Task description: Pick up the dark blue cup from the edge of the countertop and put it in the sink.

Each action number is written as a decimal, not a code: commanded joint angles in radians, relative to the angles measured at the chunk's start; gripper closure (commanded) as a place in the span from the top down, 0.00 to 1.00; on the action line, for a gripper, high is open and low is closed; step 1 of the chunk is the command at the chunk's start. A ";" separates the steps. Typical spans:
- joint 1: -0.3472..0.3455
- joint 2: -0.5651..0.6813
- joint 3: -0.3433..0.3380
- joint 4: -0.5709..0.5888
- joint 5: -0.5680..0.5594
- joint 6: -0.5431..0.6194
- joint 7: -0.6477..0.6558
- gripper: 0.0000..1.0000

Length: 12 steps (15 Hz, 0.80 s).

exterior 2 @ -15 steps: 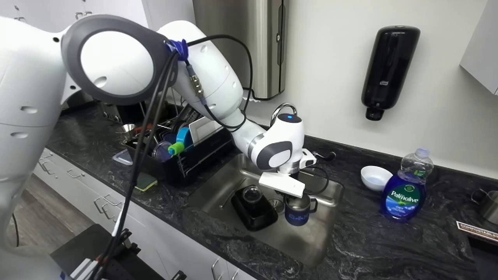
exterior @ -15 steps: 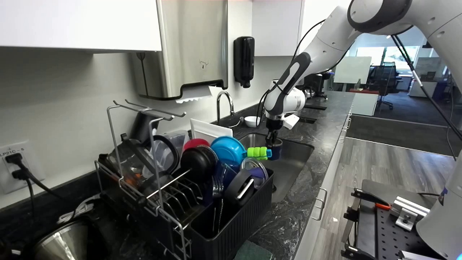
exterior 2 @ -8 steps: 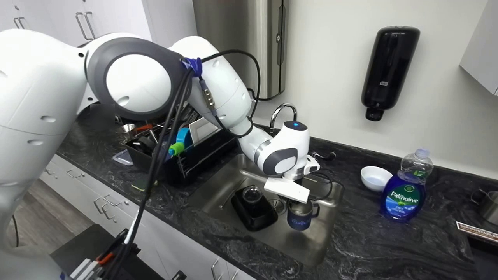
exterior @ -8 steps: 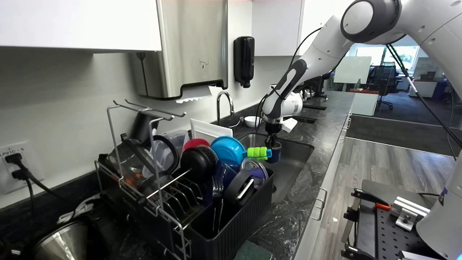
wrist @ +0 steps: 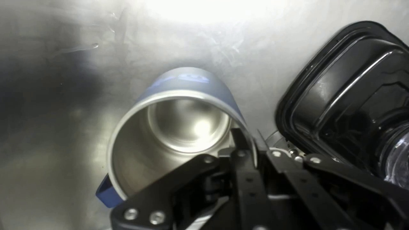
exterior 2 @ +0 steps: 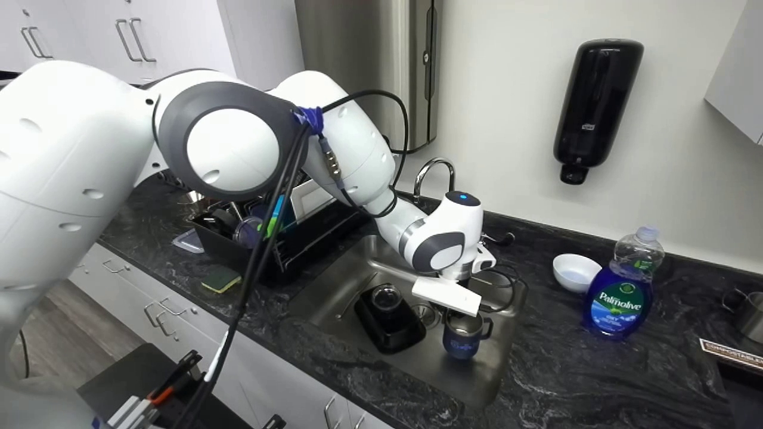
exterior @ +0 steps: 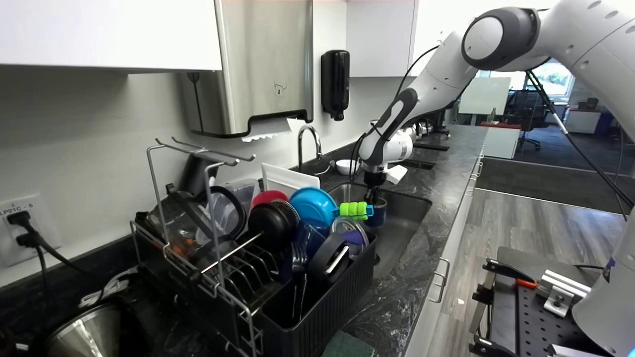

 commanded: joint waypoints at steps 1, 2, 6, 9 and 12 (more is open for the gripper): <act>-0.002 0.001 0.002 0.003 -0.003 -0.003 0.002 0.07; -0.002 0.001 0.002 0.004 -0.003 -0.003 0.002 0.07; 0.004 0.014 -0.008 0.010 -0.007 0.006 0.016 0.02; 0.012 0.030 -0.019 0.011 -0.018 0.030 0.027 0.02; 0.019 0.043 -0.021 0.012 -0.030 0.057 0.034 0.02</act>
